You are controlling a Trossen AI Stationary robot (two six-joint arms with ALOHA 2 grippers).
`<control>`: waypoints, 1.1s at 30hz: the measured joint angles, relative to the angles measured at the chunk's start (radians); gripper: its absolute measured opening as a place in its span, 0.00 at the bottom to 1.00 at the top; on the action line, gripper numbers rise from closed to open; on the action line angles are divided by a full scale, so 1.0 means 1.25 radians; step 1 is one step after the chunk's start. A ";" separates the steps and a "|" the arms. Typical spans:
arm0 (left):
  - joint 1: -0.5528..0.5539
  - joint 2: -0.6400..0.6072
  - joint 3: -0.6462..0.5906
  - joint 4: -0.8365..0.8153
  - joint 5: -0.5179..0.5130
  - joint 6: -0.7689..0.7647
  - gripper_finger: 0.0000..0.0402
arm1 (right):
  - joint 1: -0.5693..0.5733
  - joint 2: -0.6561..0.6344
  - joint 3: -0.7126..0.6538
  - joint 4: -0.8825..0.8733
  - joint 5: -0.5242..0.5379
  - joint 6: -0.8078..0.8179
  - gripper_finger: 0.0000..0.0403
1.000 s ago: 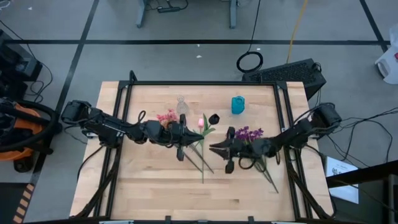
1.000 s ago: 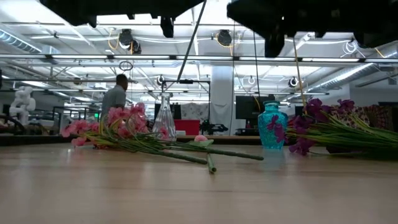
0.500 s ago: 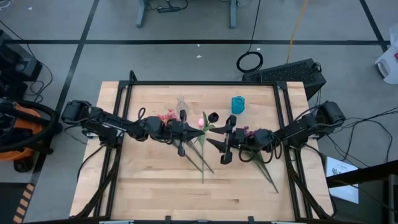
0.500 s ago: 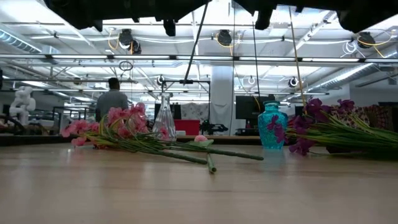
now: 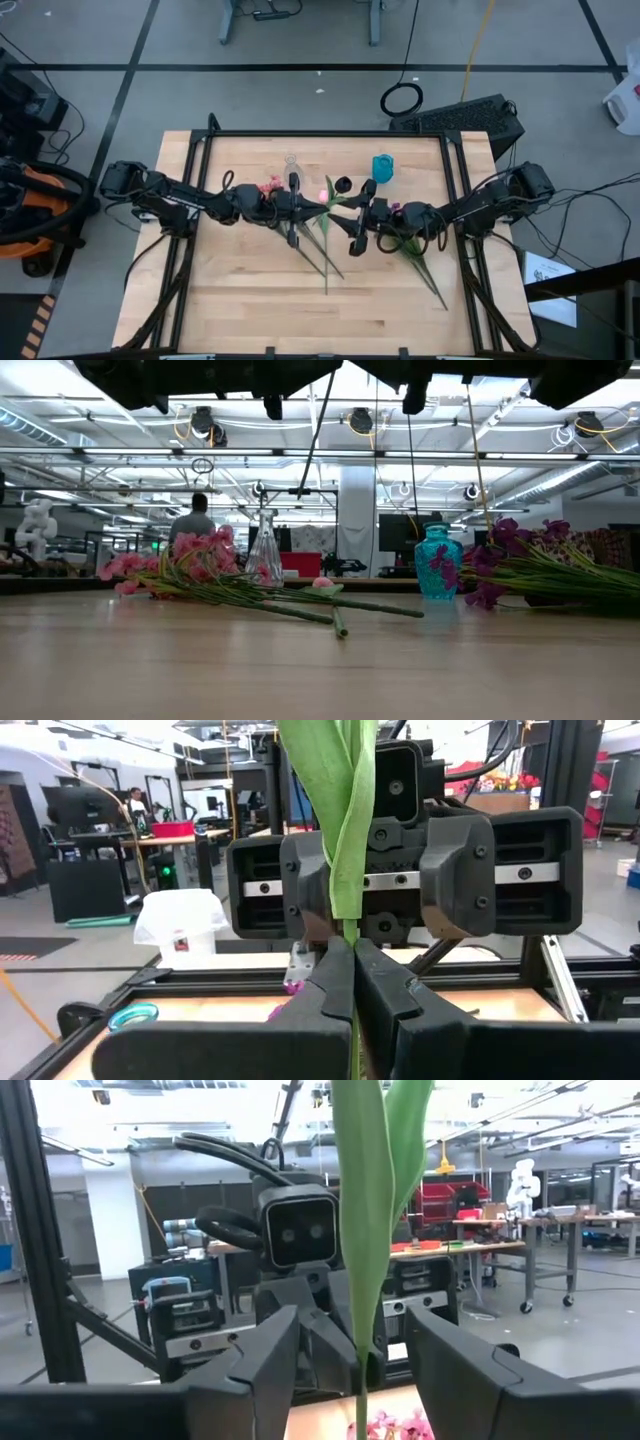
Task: Sort flowers into vase by color
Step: Put the black flower into the blue vase
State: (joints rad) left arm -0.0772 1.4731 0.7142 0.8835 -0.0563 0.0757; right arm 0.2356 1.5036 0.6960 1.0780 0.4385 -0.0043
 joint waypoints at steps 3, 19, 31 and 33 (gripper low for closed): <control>0.000 0.000 0.000 0.000 0.000 0.008 0.00 | -0.001 0.000 0.000 0.000 0.000 0.000 0.40; 0.015 0.000 0.000 -0.002 -0.004 0.008 0.00 | -0.032 0.000 0.000 -0.007 0.000 0.057 0.14; 0.030 0.000 0.000 -0.002 -0.004 0.008 0.00 | -0.042 0.000 0.000 -0.012 0.000 0.058 0.12; 0.031 0.000 0.000 -0.002 -0.004 0.008 0.00 | -0.046 0.000 0.000 -0.012 -0.004 0.058 0.12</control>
State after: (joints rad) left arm -0.0391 1.4727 0.7147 0.8810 -0.0608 0.0856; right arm 0.1779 1.5040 0.6960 1.0630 0.4340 0.0677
